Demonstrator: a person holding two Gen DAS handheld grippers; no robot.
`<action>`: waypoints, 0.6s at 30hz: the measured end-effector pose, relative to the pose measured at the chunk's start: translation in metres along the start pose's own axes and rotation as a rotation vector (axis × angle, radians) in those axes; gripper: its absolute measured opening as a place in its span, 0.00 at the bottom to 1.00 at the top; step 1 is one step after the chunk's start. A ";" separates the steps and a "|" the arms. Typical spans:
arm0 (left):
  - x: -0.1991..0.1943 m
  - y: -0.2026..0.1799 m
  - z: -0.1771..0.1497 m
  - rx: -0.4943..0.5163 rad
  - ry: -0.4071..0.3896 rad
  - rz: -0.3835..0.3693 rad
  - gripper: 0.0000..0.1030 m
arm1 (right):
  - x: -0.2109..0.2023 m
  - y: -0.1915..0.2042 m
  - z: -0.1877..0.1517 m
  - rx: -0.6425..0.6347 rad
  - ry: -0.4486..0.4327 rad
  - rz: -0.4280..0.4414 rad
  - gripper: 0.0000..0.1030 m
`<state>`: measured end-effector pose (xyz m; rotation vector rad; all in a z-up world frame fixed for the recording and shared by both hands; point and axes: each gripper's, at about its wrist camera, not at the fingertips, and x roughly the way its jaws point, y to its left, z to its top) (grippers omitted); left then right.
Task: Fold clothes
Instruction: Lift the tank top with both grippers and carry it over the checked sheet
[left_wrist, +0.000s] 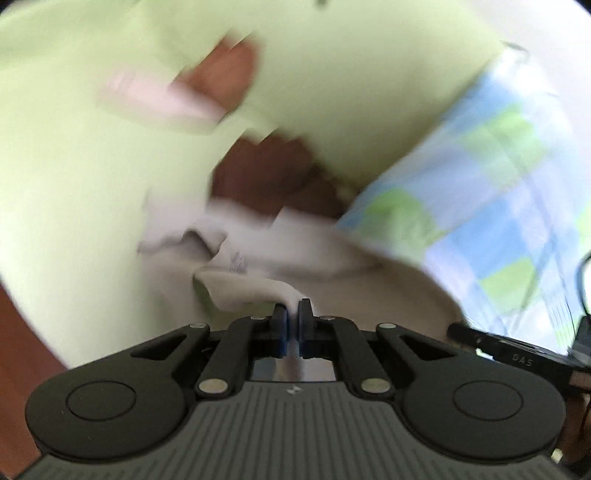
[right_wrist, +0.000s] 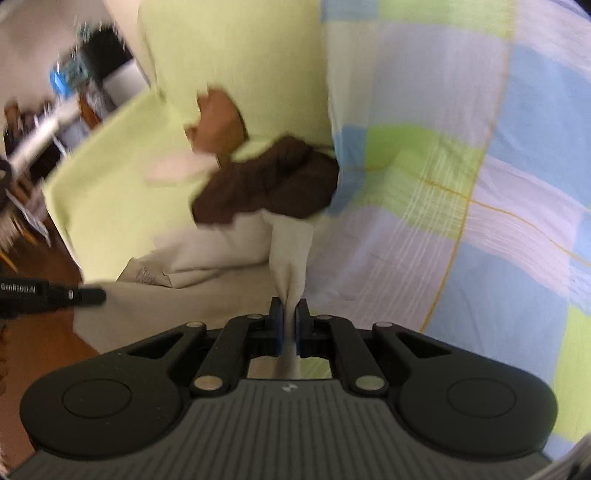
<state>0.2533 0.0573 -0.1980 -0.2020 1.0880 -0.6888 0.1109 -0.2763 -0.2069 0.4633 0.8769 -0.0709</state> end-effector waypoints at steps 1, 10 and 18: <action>-0.011 -0.010 -0.001 0.011 0.022 0.012 0.02 | -0.019 -0.003 -0.004 0.034 0.013 0.013 0.04; -0.089 -0.149 -0.050 0.078 0.099 0.064 0.02 | -0.197 -0.064 -0.077 0.295 0.094 0.148 0.04; -0.042 -0.317 -0.020 0.281 0.118 -0.070 0.02 | -0.359 -0.162 -0.073 0.434 -0.148 0.070 0.04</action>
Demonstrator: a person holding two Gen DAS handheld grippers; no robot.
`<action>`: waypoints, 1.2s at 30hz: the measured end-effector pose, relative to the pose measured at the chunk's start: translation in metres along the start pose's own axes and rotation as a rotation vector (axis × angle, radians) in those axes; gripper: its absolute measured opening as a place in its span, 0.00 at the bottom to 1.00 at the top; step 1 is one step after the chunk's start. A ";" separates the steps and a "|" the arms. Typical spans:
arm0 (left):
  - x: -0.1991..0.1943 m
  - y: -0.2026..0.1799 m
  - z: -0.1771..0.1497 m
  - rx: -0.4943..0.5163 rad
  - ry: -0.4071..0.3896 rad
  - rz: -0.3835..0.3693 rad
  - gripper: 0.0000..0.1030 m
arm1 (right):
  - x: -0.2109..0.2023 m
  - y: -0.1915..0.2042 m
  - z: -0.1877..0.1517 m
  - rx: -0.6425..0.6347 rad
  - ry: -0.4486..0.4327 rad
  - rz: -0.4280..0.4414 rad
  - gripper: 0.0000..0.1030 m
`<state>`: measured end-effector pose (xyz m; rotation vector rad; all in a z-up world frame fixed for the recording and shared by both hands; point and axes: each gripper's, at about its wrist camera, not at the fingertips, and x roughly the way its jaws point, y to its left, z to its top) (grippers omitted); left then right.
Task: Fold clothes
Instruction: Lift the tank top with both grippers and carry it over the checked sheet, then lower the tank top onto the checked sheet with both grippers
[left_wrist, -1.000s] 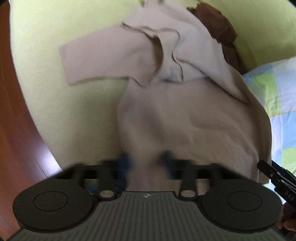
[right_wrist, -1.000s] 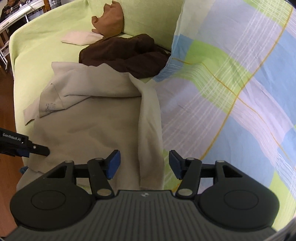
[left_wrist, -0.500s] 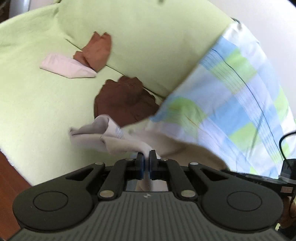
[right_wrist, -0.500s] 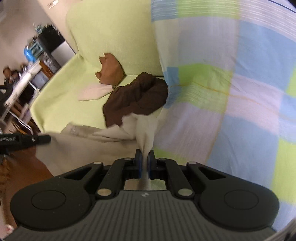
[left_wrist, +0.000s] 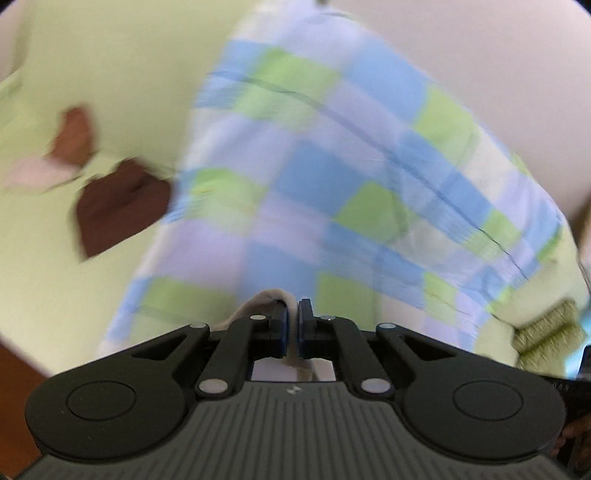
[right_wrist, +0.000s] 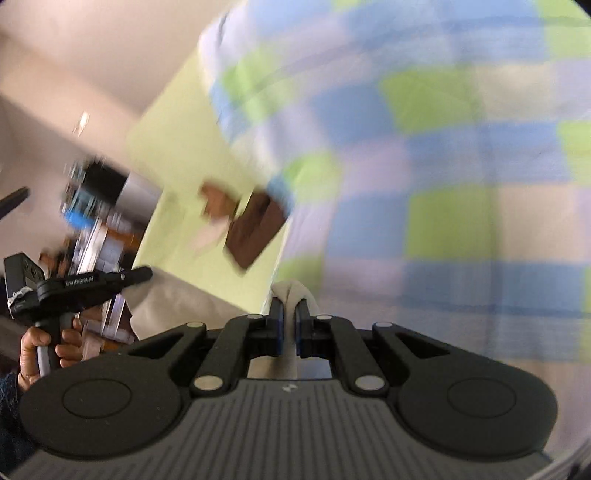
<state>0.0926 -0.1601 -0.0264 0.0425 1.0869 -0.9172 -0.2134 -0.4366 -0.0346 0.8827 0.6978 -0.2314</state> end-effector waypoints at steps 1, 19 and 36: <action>0.012 -0.021 0.016 0.035 0.000 -0.020 0.02 | -0.014 -0.010 0.016 0.012 -0.043 -0.027 0.04; 0.049 -0.126 -0.056 0.365 -0.154 -0.060 0.04 | -0.119 -0.098 0.011 0.126 -0.487 -0.252 0.04; 0.211 0.010 -0.308 0.369 0.311 0.156 0.04 | 0.078 -0.238 -0.219 0.256 -0.142 -0.512 0.11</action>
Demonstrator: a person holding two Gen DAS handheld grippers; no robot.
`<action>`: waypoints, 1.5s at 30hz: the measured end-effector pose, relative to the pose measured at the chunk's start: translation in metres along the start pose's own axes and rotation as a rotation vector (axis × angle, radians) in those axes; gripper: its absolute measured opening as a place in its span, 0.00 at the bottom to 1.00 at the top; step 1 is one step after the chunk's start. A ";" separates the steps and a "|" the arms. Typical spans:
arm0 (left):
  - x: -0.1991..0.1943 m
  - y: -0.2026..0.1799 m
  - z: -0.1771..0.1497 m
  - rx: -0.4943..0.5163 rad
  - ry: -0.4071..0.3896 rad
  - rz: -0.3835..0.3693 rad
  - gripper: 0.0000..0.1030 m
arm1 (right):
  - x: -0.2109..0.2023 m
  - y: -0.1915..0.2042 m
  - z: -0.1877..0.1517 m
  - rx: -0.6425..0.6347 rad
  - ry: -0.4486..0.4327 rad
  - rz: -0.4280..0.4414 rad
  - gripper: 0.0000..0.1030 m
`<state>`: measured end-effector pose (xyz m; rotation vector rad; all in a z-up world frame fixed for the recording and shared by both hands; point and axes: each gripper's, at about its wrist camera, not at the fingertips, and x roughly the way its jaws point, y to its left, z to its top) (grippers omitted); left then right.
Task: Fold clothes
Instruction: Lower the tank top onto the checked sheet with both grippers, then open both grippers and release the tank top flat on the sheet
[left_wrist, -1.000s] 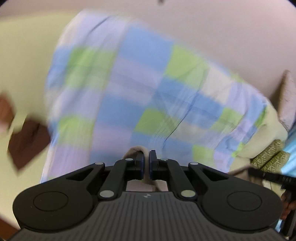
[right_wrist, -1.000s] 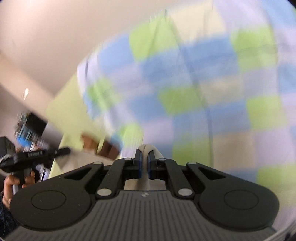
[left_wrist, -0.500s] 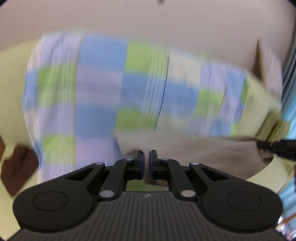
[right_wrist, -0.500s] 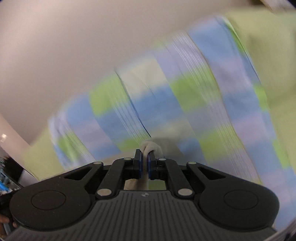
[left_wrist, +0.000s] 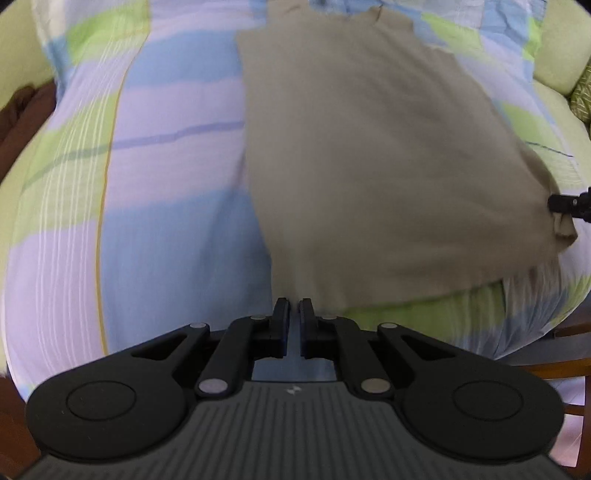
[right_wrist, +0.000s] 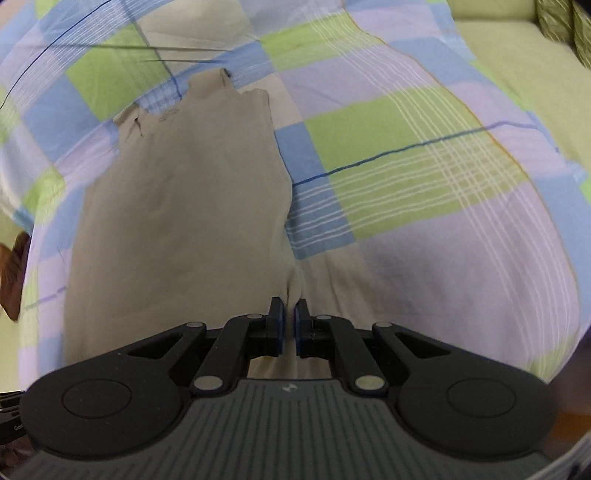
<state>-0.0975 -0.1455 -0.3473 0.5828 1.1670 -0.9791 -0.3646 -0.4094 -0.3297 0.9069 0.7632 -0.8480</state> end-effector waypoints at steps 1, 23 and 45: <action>-0.003 0.003 -0.005 -0.013 -0.006 0.001 0.04 | 0.003 -0.003 -0.001 0.008 0.009 0.011 0.22; 0.002 0.008 0.011 -0.059 -0.058 -0.004 0.36 | 0.013 -0.004 -0.033 -0.118 -0.015 -0.066 0.02; 0.022 -0.008 0.020 -0.050 -0.038 -0.055 0.01 | -0.001 -0.038 -0.034 -0.038 -0.046 -0.113 0.31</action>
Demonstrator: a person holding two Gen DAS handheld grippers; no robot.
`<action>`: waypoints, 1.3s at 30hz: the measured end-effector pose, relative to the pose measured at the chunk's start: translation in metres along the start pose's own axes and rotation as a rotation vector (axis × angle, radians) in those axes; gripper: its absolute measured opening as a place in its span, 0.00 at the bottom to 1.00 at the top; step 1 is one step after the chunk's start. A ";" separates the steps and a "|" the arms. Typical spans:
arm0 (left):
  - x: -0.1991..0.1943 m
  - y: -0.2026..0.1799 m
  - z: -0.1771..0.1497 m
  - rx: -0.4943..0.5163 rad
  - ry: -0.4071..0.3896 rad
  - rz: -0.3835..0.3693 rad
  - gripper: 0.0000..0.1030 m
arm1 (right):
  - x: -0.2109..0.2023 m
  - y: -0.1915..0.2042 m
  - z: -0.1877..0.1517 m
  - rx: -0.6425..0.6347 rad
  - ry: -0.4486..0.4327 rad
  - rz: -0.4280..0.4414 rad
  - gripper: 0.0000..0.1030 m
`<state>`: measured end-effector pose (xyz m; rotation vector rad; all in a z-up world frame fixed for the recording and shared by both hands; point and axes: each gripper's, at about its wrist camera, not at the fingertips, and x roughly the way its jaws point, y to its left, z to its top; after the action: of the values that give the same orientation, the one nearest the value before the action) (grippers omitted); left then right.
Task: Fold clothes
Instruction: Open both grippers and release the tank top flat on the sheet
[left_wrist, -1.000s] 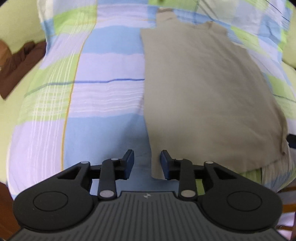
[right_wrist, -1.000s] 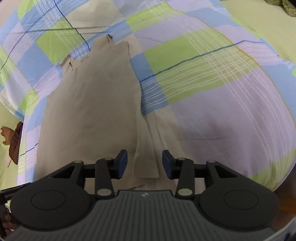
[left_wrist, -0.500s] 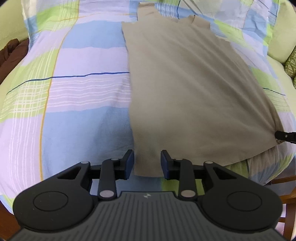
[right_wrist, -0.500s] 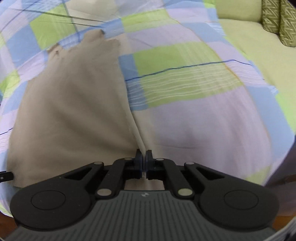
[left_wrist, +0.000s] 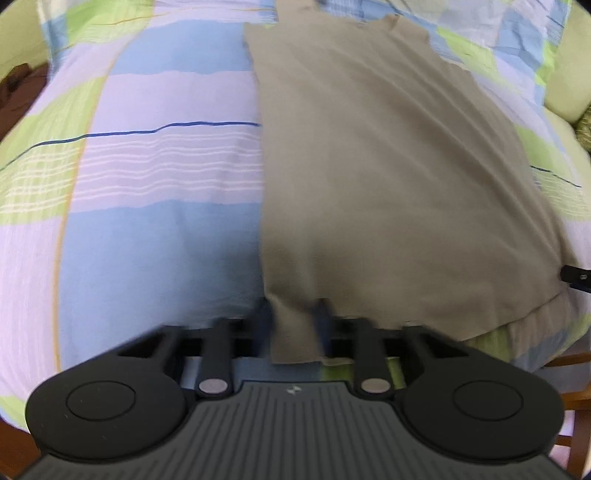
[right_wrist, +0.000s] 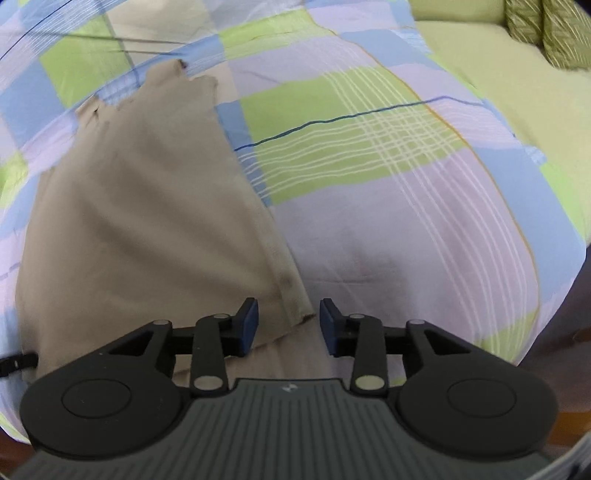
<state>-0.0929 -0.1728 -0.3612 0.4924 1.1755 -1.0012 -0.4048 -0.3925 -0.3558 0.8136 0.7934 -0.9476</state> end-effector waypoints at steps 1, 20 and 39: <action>-0.001 -0.001 0.000 0.007 -0.002 0.006 0.01 | 0.001 0.001 0.000 -0.015 -0.005 -0.014 0.31; -0.012 -0.024 -0.035 0.196 0.016 0.167 0.06 | -0.007 -0.008 -0.017 -0.037 0.164 0.104 0.01; 0.008 -0.047 0.018 0.195 0.048 0.124 0.28 | 0.019 0.065 0.028 -0.344 0.111 0.107 0.12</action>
<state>-0.1230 -0.2138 -0.3539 0.7386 1.0810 -1.0062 -0.3327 -0.4007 -0.3439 0.6046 0.9680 -0.6514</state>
